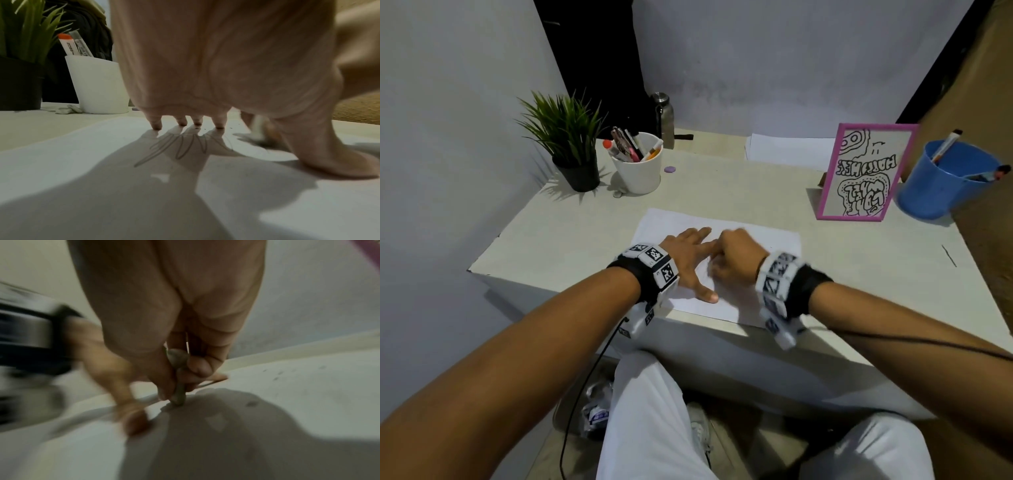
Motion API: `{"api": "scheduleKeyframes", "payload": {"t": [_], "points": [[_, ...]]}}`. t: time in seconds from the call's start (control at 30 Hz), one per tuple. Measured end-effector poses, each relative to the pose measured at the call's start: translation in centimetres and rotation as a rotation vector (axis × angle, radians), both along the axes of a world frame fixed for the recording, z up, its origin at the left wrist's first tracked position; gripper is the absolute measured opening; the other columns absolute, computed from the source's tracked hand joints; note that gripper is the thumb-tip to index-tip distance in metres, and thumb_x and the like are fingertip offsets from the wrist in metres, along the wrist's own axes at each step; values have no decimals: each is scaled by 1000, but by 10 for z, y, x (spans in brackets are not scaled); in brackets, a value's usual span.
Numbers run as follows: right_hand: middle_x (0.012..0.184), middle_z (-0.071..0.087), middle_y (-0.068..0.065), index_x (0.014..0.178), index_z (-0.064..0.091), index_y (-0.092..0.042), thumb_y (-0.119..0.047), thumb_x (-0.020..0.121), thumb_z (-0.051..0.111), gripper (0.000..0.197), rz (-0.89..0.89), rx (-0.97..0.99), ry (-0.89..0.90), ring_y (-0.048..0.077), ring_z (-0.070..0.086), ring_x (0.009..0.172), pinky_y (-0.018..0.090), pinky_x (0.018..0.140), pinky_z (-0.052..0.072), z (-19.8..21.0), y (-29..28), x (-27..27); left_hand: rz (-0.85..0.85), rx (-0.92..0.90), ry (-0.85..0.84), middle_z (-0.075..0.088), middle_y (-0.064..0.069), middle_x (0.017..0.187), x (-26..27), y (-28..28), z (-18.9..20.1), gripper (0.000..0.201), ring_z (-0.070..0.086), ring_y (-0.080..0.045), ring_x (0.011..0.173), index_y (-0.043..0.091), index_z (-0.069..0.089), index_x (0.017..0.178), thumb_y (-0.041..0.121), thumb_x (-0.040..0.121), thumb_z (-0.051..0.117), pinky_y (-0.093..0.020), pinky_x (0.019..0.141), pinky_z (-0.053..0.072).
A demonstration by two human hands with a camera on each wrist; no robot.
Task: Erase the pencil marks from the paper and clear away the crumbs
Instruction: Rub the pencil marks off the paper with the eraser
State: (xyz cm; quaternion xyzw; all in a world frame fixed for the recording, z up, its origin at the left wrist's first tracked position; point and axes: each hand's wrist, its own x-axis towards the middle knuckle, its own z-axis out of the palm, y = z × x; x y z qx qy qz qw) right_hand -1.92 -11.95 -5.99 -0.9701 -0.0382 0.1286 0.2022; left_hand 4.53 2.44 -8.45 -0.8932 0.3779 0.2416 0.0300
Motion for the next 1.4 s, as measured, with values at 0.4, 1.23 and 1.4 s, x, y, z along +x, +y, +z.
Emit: {"api": "scheduleKeyframes", "payload": {"t": [0.4, 1.23, 1.4], "points": [[59, 62, -7, 78, 79, -10, -22, 76, 76, 13, 60, -10, 14, 1, 50, 53, 16, 56, 39, 7, -13, -4, 13, 9, 34, -21, 4, 161, 4, 3, -12, 133, -16, -23, 149, 38, -13, 152, 86, 54, 63, -59, 117, 3], [60, 67, -2, 65, 74, -9, -18, 73, 67, 13, 72, 29, 24, 12, 58, 54, 28, 63, 54, 2, -2, -23, 29, 27, 34, -23, 3, 160, -2, -1, -7, 138, -17, -25, 148, 38, -15, 152, 85, 52, 66, -59, 116, 1], [80, 77, 7, 84, 81, -8, -24, 73, 80, 19, -166, 4, -84, 16, 66, 71, 24, 70, 50, 12, -46, 18, 36, 47, 38, -25, 5, 160, -3, -1, -8, 136, -19, -24, 148, 39, -18, 150, 88, 52, 63, -59, 116, 0]]}}
